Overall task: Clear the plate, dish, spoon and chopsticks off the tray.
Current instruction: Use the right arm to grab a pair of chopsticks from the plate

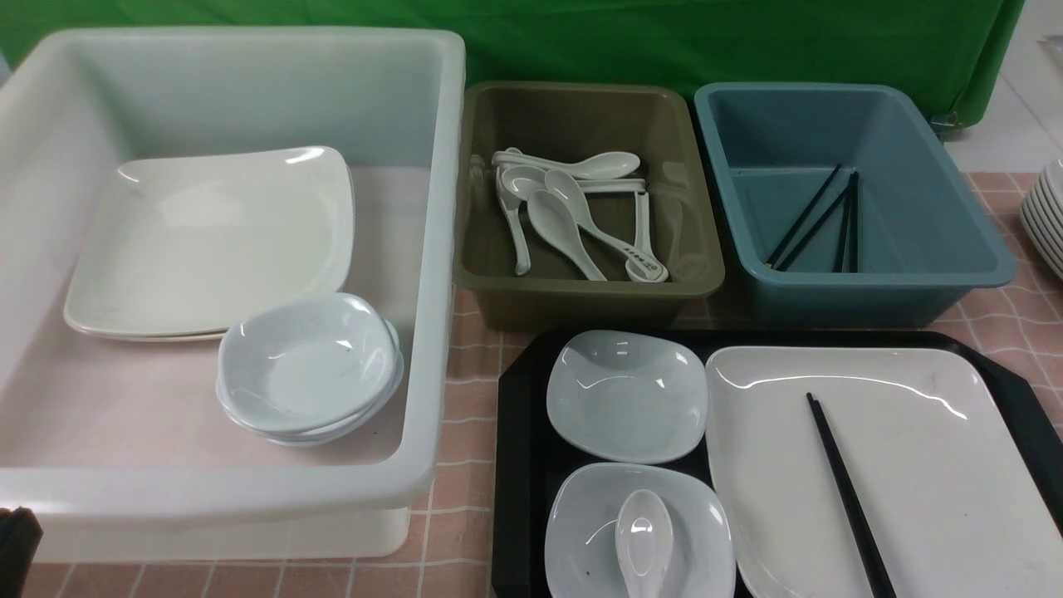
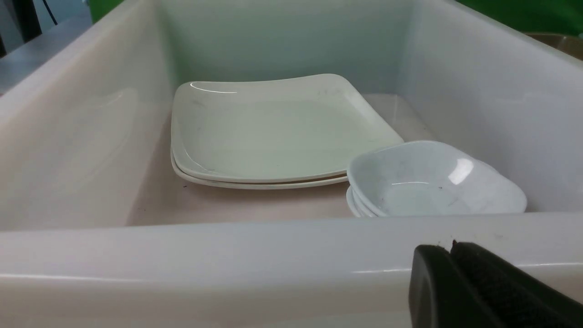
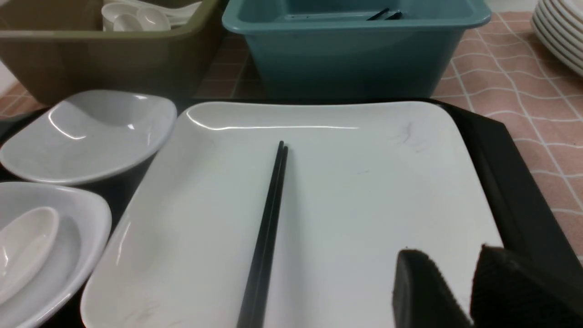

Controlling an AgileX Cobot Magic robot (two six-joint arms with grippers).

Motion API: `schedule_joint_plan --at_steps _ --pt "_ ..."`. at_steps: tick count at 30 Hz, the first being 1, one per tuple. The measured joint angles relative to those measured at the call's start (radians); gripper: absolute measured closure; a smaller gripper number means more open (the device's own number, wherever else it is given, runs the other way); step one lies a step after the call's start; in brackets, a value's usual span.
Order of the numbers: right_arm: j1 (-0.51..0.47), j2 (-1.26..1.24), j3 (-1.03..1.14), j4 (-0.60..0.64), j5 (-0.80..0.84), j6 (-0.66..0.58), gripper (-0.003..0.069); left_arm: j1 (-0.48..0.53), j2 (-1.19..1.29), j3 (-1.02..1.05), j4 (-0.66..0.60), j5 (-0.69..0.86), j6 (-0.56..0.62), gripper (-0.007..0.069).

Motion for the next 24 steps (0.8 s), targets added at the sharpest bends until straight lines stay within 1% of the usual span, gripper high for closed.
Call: schedule_joint_plan --at_steps 4,5,6,7,8,10,12,13,15,20,22,24 --pt "0.0 0.0 0.0 0.005 0.0 0.011 0.0417 0.0 0.0 0.0 0.005 0.0 -0.001 0.0605" --pt "0.0 0.0 0.0 0.025 -0.001 0.032 0.0417 0.0 0.0 0.0 0.0 0.0 -0.001 0.0605" --pt "0.0 0.0 0.0 0.066 -0.001 0.093 0.0417 0.0 0.0 0.0 0.005 0.0 0.0 0.0605" --pt "0.0 0.0 0.0 0.088 -0.001 0.105 0.0417 0.0 0.0 0.0 0.0 0.0 0.0 0.0605" --pt "0.0 0.0 0.001 0.174 0.0 0.214 0.0417 0.0 0.0 0.0 0.005 0.0 0.0 0.0605" --pt "0.0 0.0 0.003 0.248 0.002 0.344 0.0417 0.0 0.0 0.0 0.005 0.0 0.0 0.0605" --pt "0.0 0.0 0.003 0.282 0.003 0.447 0.0417 0.0 0.0 0.0 0.005 0.0 0.0 0.0605" --pt "0.0 0.0 0.004 0.29 0.004 0.478 0.0417 0.0 0.0 0.0 0.0 0.0 0.0 0.0605" --pt "0.0 0.0 0.005 0.302 0.004 0.524 0.0417 0.0 0.0 0.0 0.005 0.0 0.0 0.0605" --pt "0.0 0.0 0.005 0.306 -0.004 0.55 0.0419 0.0 0.0 0.0 0.005 0.0 0.0 0.0605" --pt "0.0 0.0 0.006 0.312 -0.053 0.583 0.0419 0.0 0.0 0.0 0.005 0.0 0.0 0.0605" --pt "0.0 0.0 0.006 0.318 -0.157 0.631 0.0426 0.0 0.0 0.0 0.0 0.0 0.0 0.0605"
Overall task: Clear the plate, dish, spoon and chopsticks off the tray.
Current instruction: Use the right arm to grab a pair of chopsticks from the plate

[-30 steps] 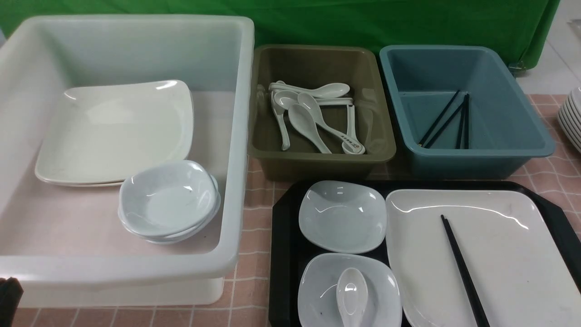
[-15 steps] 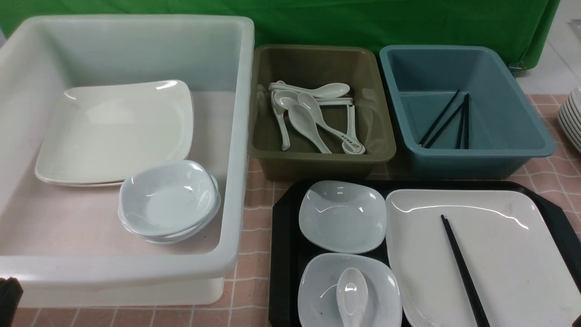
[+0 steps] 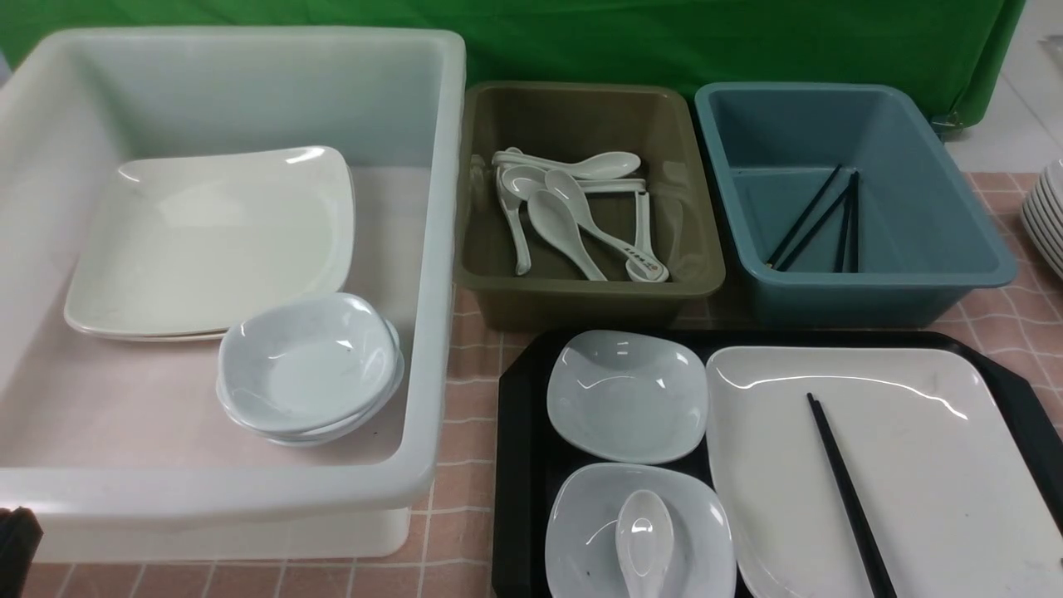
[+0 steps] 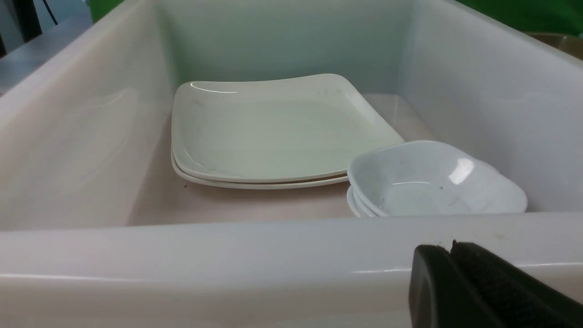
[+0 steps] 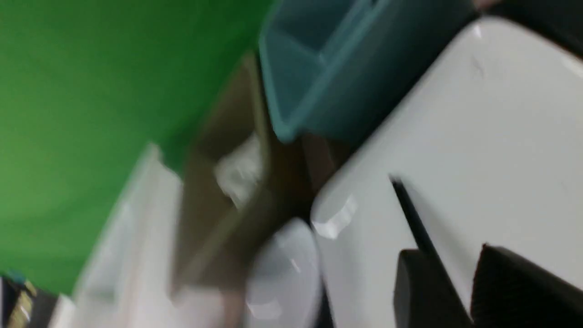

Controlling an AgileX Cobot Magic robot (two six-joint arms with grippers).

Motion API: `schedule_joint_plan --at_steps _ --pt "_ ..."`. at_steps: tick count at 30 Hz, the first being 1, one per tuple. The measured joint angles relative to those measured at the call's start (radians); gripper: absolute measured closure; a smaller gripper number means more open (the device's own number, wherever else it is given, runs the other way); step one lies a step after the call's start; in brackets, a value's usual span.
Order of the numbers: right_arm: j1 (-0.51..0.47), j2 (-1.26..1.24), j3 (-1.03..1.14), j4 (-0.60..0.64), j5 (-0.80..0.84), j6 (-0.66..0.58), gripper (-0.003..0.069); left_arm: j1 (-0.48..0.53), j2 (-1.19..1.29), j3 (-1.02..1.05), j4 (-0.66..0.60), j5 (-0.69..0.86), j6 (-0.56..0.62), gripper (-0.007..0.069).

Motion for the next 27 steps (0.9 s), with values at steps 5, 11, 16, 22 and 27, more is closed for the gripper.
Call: schedule_joint_plan --at_steps 5,11,16,22,27 --pt "0.0 0.014 -0.094 -0.03 -0.214 -0.047 0.0556 0.0 0.0 0.0 0.005 0.0 0.0 0.0605" --pt "0.0 0.251 -0.479 -0.128 0.109 -0.495 0.0629 0.0 0.0 0.0 0.005 0.0 0.0 0.0605" --pt "0.0 0.607 -0.671 -0.19 0.627 -0.564 0.0629 0.0 0.0 0.0 0.0 0.0 0.0 0.0605" --pt "0.018 0.973 -0.704 -0.23 0.842 -0.594 0.0557 0.0 0.0 0.0 0.005 0.0 0.0 0.0605" --pt "0.144 1.199 -0.763 -0.235 0.816 -0.617 0.0318 0.0 0.0 0.0 0.005 0.0 0.0 0.0605"
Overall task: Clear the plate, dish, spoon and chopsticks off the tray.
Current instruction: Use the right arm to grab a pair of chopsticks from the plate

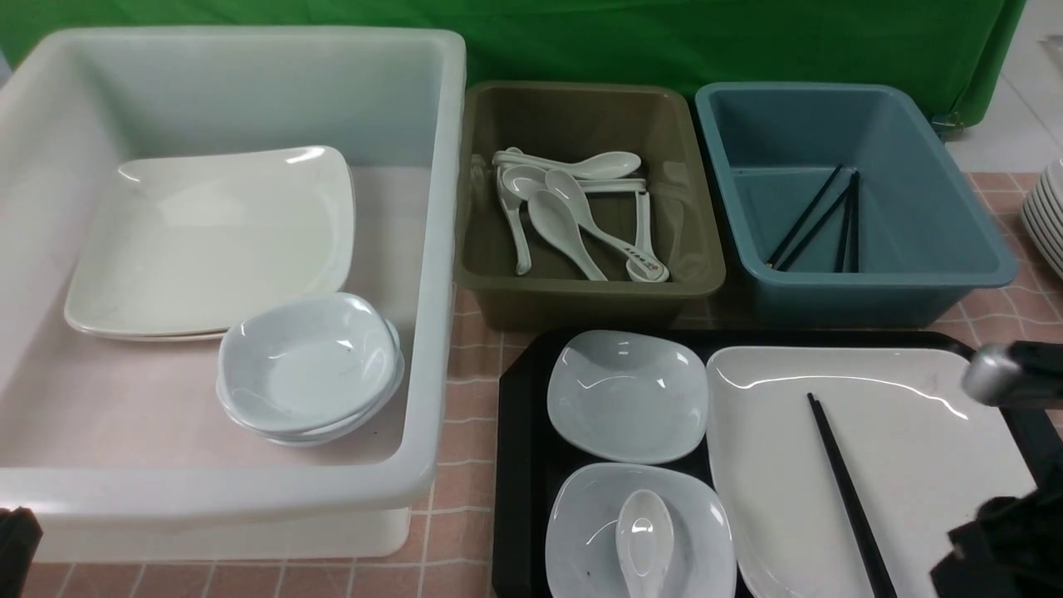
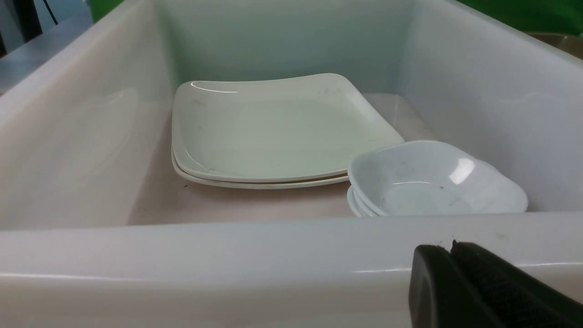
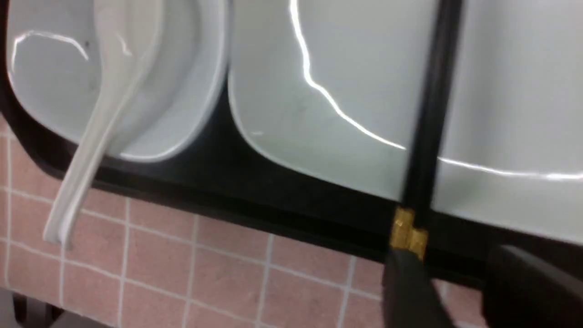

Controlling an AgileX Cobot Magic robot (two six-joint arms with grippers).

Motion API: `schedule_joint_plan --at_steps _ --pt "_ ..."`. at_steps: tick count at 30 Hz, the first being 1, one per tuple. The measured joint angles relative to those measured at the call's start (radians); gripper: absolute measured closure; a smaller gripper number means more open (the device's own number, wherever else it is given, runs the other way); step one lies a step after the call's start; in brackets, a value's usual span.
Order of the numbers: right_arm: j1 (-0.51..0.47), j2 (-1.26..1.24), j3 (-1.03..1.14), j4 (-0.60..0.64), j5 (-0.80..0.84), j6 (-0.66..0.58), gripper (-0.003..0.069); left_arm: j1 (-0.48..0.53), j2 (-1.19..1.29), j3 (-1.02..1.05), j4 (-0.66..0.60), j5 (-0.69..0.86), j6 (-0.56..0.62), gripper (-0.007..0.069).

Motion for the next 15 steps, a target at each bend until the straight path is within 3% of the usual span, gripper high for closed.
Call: schedule_joint_plan --at_steps 3,5,9,15 --pt "0.099 0.115 -0.055 -0.035 -0.011 0.016 0.0207 0.0 0.0 0.0 0.0 0.0 -0.001 0.0605" --pt "0.146 0.176 -0.091 -0.098 -0.014 0.076 0.0177 0.0 0.0 0.0 0.0 0.0 -0.001 0.0605" --pt "0.184 0.275 -0.137 -0.231 -0.032 0.208 0.0161 0.0 0.0 0.0 0.0 0.0 -0.001 0.0605" --pt "0.185 0.371 -0.144 -0.277 -0.111 0.248 0.0159 0.0 0.0 0.0 0.0 0.0 -0.001 0.0605"
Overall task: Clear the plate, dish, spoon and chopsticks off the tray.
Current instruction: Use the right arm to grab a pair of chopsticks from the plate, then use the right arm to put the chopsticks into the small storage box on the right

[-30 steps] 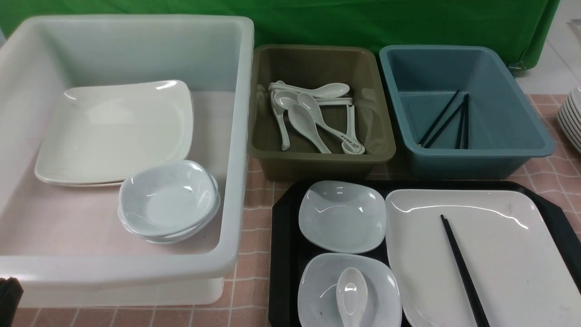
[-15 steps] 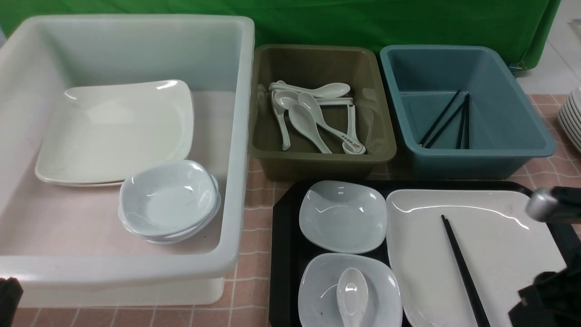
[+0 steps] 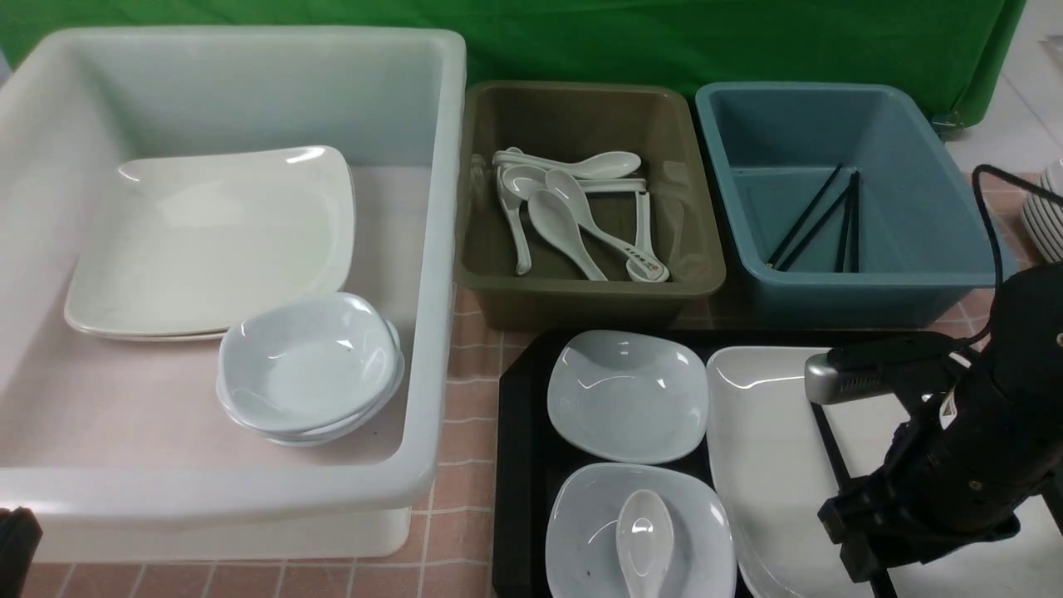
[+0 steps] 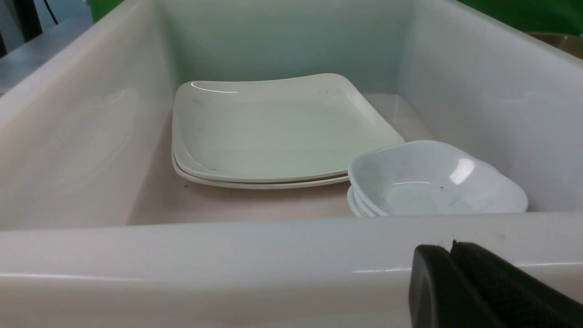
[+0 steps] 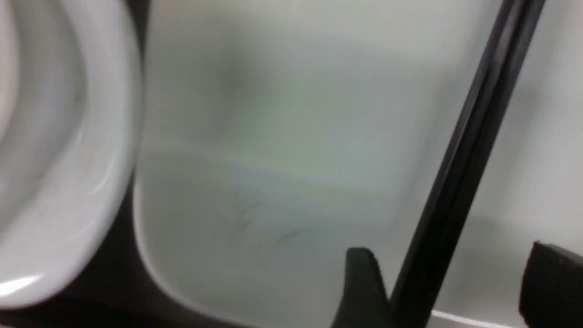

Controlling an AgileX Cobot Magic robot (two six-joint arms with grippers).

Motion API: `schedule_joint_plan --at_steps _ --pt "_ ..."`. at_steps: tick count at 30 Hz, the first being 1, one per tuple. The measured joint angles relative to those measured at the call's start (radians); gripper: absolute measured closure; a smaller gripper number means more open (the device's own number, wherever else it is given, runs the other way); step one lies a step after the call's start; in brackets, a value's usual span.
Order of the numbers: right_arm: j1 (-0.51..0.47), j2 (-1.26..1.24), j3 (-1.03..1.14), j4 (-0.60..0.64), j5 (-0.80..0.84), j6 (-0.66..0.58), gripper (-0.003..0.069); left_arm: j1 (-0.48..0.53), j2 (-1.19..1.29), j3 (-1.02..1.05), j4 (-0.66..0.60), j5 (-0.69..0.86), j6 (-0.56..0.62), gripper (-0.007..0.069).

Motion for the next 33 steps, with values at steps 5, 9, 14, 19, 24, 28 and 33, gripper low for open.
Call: schedule_joint_plan --at_steps 5,9,14,19,24,28,33 --pt "0.0 0.058 0.0 -0.003 -0.025 0.004 0.0158 0.0 0.0 0.0 0.0 0.0 0.0 0.0605" --pt "0.0 0.088 -0.003 -0.008 -0.031 0.005 0.0189 0.0 0.0 0.0 0.0 0.0 0.0 0.0605" --pt "0.0 0.094 -0.018 -0.008 0.004 0.004 0.0447 0.0 0.0 0.0 -0.005 0.0 0.001 0.0605" --pt "0.004 0.051 -0.052 -0.004 0.088 0.0 0.0491 0.0 0.0 0.0 -0.005 0.0 0.001 0.0605" --pt "0.004 -0.077 -0.136 -0.003 0.18 -0.008 0.0491 0.0 0.0 0.0 0.0 0.0 0.001 0.0605" --pt "0.004 -0.149 -0.253 -0.015 0.182 -0.015 0.0491 0.0 0.0 0.0 -0.005 0.0 0.001 0.0605" --pt "-0.044 -0.087 -0.483 -0.031 0.056 -0.016 0.0491 0.0 0.0 0.0 -0.005 0.0 0.001 0.0605"
